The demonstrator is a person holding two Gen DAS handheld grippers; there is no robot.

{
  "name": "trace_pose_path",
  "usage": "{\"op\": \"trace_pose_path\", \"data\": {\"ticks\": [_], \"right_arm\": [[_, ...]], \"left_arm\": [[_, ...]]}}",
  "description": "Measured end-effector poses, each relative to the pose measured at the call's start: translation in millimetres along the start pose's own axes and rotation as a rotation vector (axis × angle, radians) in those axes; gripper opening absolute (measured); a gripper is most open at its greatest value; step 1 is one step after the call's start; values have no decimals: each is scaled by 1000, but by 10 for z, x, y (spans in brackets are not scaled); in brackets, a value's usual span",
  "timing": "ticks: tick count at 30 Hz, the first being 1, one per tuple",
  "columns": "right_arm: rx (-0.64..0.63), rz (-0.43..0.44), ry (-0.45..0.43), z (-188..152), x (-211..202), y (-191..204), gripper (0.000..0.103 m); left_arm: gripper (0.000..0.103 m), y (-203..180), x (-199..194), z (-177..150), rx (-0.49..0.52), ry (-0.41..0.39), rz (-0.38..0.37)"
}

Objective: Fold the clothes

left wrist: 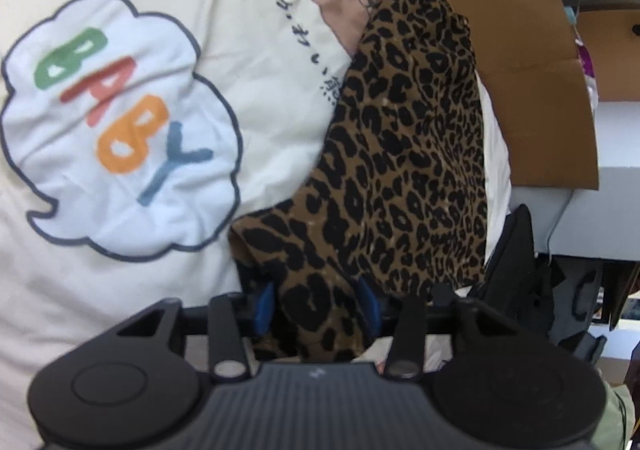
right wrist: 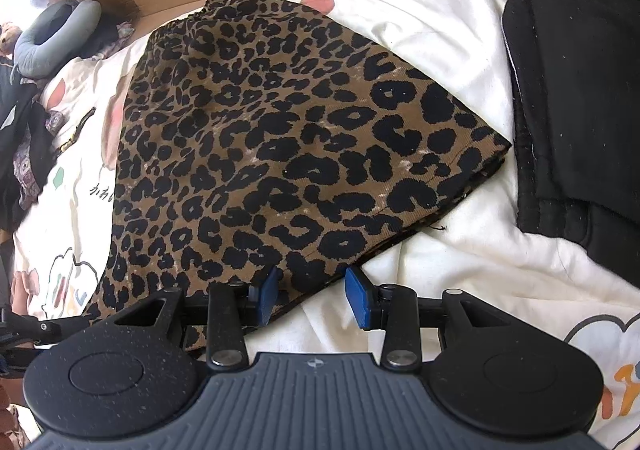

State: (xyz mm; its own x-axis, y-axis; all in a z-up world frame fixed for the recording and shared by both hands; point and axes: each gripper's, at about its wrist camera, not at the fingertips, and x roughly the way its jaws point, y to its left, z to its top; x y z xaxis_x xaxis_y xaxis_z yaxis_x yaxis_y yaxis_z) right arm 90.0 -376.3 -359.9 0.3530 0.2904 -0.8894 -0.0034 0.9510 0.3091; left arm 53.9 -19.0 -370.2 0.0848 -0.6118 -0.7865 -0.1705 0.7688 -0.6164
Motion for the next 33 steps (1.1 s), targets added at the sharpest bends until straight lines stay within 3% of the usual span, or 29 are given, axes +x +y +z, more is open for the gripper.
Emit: {"op": "trace_pose_path", "data": {"ticks": [6,10,20,21,25,28,33], "right_arm": [[7,1,11,-24,2,3,44],[3,-2,14,-24,17,13,44],[33,4,0,-11,24,-6,44],[31,3,0,-12,20,-2,44],[30,2,-2,-8,7,3,44],[30,0,-4,4,11,-2,44],[20,-8,5,23,56,-8,44]], "left_arm": [[54,75,113,-8,-74,-21,-12],[54,212,98,-8,-191,-29,-85],[53,362,-127,-25,-282,-21,-258],[51,366,-126,-29,-283,-19,-257],[21,386,-128,-42,-268,-9,-237],[9,390,-158,-39,-248,-19,-204],[4,417,-272,38,-219,-48,-137]]}}
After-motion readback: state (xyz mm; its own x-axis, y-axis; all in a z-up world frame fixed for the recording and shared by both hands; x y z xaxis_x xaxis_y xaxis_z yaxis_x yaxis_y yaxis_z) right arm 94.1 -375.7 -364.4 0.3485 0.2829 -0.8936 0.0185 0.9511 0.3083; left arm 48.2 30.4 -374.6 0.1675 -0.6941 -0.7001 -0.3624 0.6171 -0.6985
